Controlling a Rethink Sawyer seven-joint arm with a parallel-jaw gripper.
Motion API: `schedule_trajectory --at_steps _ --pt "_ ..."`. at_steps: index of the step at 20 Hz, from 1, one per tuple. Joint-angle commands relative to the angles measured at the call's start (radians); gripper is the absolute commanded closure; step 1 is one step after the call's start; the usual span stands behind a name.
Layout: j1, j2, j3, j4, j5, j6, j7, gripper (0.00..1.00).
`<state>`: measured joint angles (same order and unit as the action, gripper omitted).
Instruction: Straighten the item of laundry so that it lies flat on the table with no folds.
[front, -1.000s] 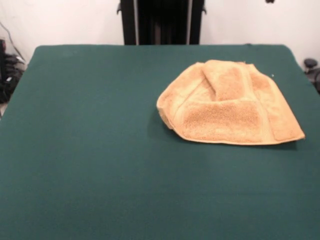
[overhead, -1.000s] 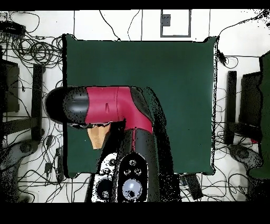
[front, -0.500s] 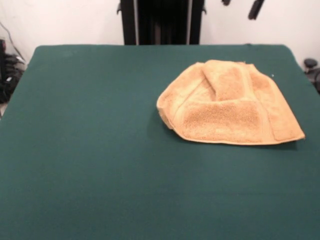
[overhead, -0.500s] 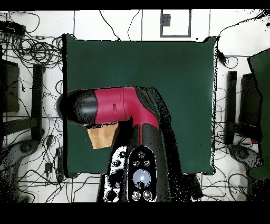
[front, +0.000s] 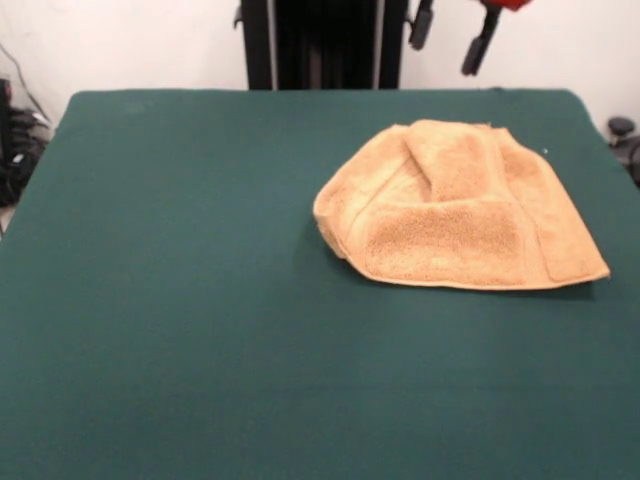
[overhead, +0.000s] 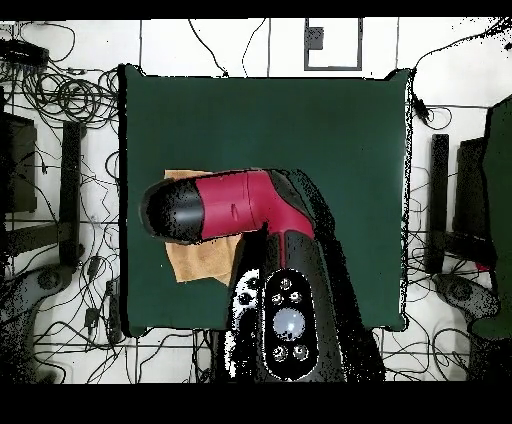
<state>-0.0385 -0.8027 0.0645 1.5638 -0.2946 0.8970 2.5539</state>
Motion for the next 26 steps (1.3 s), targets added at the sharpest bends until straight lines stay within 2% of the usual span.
schedule_trajectory --at_steps 1,10,11,19,26 --pt "-0.017 0.082 0.154 0.167 -0.078 -0.116 -0.262 0.00" --pt "-0.036 0.078 0.188 0.181 -0.154 -0.160 -0.248 0.00" --pt "-0.038 0.076 0.192 0.183 -0.161 -0.166 -0.247 1.00" --pt "-0.056 0.069 0.225 0.193 -0.221 -0.222 -0.222 1.00" --pt "-0.093 0.083 0.251 0.183 -0.261 -0.206 -0.244 1.00"
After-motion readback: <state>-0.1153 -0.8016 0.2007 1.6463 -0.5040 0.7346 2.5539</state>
